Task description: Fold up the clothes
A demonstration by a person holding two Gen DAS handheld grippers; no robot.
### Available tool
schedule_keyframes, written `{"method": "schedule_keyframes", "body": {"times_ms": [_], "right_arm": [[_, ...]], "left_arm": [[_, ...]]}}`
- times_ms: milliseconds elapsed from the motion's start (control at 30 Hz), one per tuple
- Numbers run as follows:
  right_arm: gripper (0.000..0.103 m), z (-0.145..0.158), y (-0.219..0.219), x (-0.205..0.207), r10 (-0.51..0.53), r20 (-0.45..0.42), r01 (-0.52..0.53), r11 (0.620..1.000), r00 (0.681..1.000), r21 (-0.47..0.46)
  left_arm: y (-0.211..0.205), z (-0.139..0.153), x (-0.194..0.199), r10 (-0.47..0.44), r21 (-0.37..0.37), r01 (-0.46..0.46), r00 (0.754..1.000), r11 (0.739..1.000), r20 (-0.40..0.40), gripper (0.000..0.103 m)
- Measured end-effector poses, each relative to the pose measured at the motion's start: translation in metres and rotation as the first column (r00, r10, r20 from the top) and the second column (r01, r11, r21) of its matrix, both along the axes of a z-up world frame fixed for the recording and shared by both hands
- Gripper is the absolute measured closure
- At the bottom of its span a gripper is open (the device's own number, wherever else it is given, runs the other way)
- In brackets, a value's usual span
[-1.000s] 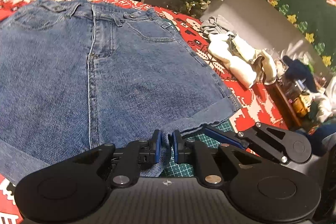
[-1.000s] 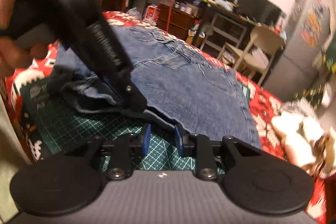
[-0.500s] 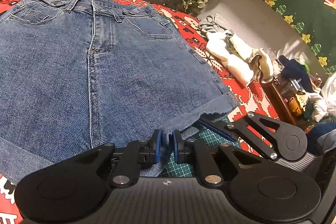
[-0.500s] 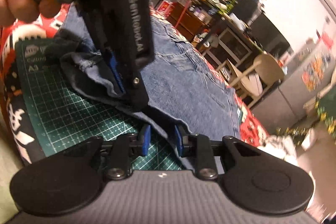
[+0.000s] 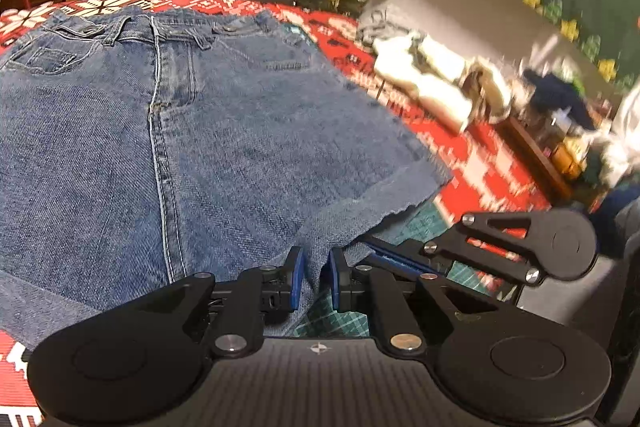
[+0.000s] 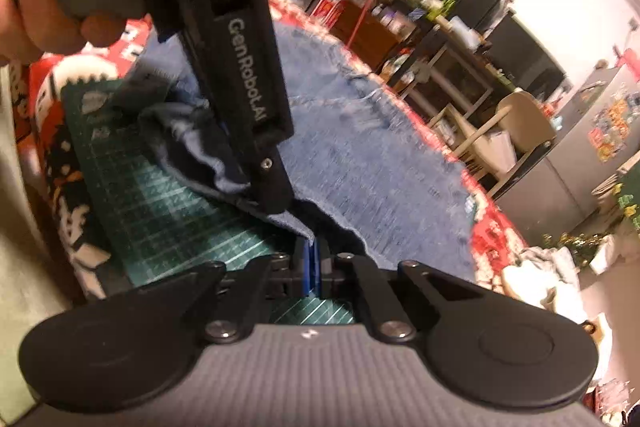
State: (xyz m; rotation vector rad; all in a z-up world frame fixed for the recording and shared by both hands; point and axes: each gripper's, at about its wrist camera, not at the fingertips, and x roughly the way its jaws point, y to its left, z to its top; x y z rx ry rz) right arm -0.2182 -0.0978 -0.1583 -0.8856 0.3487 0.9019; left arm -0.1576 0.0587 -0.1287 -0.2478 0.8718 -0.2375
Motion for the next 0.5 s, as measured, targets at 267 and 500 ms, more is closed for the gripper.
{"method": "schedule_keyframes", "body": {"times_ms": [267,500], "right_arm": [[0.1,0.018,-0.038,0.017,-0.073,-0.172,0.091,0.991,0.982,0.097],[0.093,0.052,-0.074,0.088,-0.197,-0.416,0.352,0.874,0.888,0.336]], "left_arm": [[-0.011,0.001,-0.009,-0.064,0.094,0.063,0.998,0.994,0.007,0.088],[-0.01,0.001,-0.013,-0.064,0.121,0.062,0.998,0.991,0.006,0.086]]}}
